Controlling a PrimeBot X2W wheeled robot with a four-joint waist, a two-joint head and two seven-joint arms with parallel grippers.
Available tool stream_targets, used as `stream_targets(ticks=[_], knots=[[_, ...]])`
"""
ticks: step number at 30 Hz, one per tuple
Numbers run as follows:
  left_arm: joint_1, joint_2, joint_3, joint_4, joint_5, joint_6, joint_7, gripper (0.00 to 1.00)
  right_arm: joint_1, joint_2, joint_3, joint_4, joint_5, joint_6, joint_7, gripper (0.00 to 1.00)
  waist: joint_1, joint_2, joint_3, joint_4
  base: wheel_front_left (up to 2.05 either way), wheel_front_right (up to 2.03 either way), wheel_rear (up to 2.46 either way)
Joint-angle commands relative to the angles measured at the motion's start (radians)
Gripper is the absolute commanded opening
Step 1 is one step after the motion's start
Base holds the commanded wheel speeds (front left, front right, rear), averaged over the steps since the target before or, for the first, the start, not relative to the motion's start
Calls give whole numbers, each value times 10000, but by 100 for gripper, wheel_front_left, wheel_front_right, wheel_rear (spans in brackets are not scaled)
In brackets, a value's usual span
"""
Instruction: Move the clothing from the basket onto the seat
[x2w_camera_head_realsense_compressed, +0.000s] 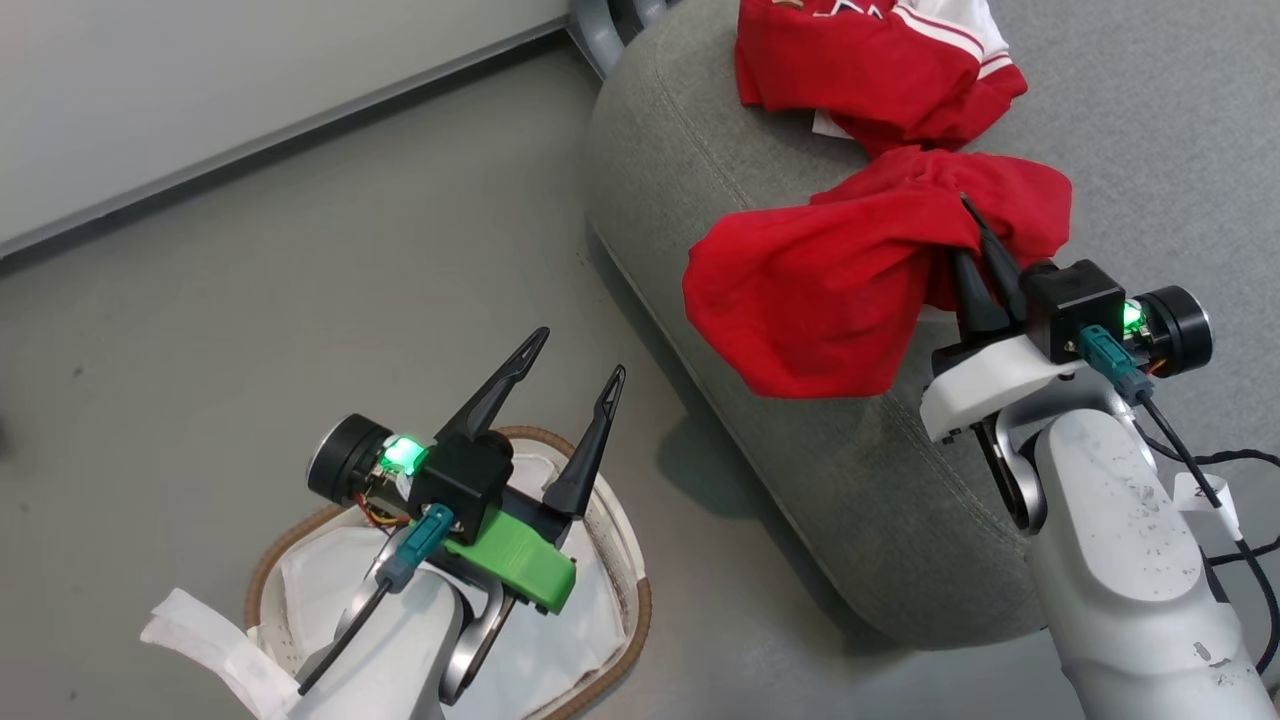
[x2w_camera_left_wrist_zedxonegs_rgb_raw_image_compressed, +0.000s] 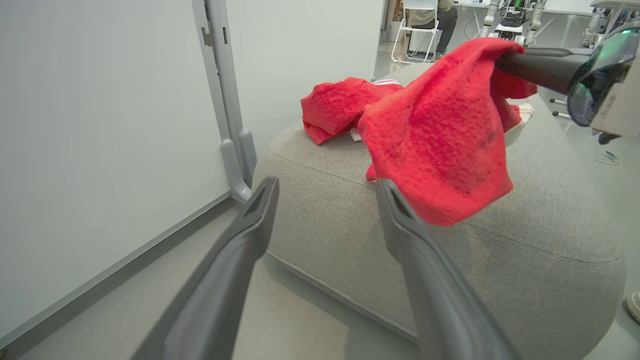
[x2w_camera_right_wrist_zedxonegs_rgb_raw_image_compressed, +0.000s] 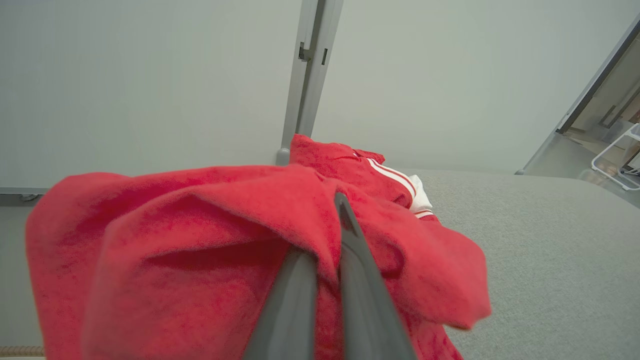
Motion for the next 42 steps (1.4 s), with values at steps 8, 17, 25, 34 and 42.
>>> stream_targets(ticks=[8,17,25,34,42], knots=[[-447,-15,-126,144,226,-146,-8,100,-172,21,-421,-134,81,-14,-5,0,-1,-1,1148,-210,0,0,0],[-576,-140,-185,118,397,-174,-8,100,-2063,-91,-2283,6,-731,-14,-5,0,-1,-1,1480,662,0,0,0],[-724,-356,-375,-11,586,-216,-8,100,-4587,-1891,-4069,824,-1697,-16,0,0,-1,-1,1912,2054,0,0,0],[-947,-462,-495,-309,764,-243,-8,100,-5491,-3836,-5358,2493,-2757,-16,277,0,-1,-1,2758,3426,0,0,0],[-1093,-496,-417,-503,858,-232,-8,100,-4728,-3469,-6132,3925,-3195,-16,57,0,-1,-1,3312,3572,0,0,0]])
